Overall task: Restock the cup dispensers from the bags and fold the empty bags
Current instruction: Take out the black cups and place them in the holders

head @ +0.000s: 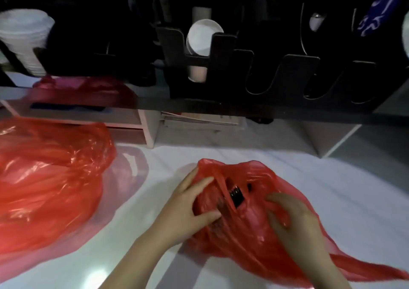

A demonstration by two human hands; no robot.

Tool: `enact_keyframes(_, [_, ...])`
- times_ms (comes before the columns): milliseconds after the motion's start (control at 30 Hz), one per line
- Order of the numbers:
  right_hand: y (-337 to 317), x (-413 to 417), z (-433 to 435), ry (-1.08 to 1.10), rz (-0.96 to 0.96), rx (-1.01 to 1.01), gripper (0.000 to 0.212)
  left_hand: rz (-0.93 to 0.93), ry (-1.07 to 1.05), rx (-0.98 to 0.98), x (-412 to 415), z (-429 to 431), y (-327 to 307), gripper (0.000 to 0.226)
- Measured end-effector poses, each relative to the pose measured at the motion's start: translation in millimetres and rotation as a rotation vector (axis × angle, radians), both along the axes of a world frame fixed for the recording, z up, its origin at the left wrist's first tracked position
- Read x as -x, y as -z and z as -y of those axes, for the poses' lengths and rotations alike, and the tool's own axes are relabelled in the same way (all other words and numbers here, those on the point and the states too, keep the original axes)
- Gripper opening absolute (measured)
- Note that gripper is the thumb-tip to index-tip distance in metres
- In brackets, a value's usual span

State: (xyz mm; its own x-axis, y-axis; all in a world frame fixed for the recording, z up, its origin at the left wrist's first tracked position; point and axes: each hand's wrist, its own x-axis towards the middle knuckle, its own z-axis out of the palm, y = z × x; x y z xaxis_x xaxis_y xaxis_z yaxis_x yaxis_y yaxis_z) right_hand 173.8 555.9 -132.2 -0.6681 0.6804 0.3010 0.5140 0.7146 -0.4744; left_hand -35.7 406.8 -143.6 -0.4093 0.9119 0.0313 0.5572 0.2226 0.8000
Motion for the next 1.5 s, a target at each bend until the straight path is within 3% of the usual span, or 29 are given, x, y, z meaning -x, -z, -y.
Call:
enact_keyframes(133, [13.8,9.4,-20.1,-0.106,0.104,0.053,0.029,0.000,-0.051,0.067,-10.8,-11.7,15.7,0.083])
enact_keyframes(267, [27.5,25.7,-42.8,-0.083,0.286,0.081,0.016,0.063,-0.157,0.050,-13.4,-17.7,23.9,0.077])
enact_keyframes(367, [40.9,42.4,-56.0,-0.050,0.358,0.061,0.025,0.120,-0.209,0.097,-11.3,-20.7,25.4,0.082])
enact_keyframes(500, [52.2,61.7,-68.0,-0.035,0.298,0.091,0.045,0.174,-0.253,0.150,-7.3,-24.5,26.8,0.086])
enact_keyframes(700, [58.9,86.6,-84.3,0.006,0.221,0.211,0.049,0.171,-0.241,0.136,-6.2,-33.9,26.9,0.083])
enact_keyframes(1067, [59.7,101.0,-102.7,0.012,0.516,0.404,0.051,0.169,-0.258,0.150,-7.2,-38.0,25.4,0.070])
enact_keyframes(1200, [51.0,93.7,-99.3,-0.060,0.318,0.474,0.052,0.152,-0.242,0.149,-8.4,-39.3,23.9,0.067])
enact_keyframes(1300, [40.9,76.2,-90.8,-0.285,0.041,0.694,0.060,0.149,-0.254,0.167,-7.1,-38.6,23.9,0.065])
enact_keyframes(1367, [34.5,65.3,-86.9,-0.411,-0.030,0.807,0.063,0.153,-0.251,0.166,-7.8,-38.6,24.7,0.063])
enact_keyframes(1500, [29.5,59.8,-72.6,-0.429,-0.093,0.843,0.037,0.175,-0.227,0.118,-8.8,-46.9,22.8,0.053])
